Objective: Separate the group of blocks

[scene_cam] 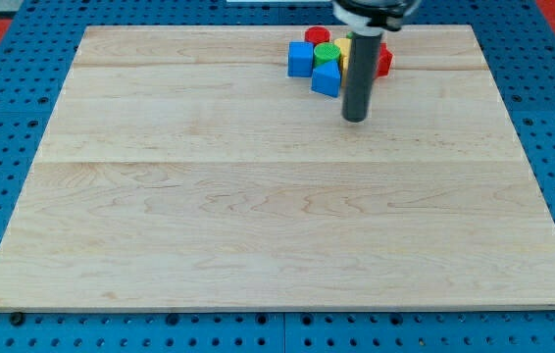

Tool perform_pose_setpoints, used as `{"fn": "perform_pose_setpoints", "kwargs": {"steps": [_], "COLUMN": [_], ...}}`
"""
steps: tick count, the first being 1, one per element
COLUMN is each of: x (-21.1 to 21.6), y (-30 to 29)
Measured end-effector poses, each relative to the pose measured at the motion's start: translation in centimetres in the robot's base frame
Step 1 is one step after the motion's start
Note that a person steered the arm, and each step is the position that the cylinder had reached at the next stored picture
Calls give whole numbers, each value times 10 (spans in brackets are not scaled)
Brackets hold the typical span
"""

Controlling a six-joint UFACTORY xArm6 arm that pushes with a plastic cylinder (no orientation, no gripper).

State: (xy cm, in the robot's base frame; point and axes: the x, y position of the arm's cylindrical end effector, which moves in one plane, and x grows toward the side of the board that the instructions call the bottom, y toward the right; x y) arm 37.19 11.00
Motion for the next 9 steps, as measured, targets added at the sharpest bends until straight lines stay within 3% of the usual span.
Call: {"fn": "perform_pose_setpoints", "kwargs": {"steps": [3, 4, 5, 7, 9], "x": [-34, -75, -135, -136, -107], "y": [55, 110, 113, 25, -47]}}
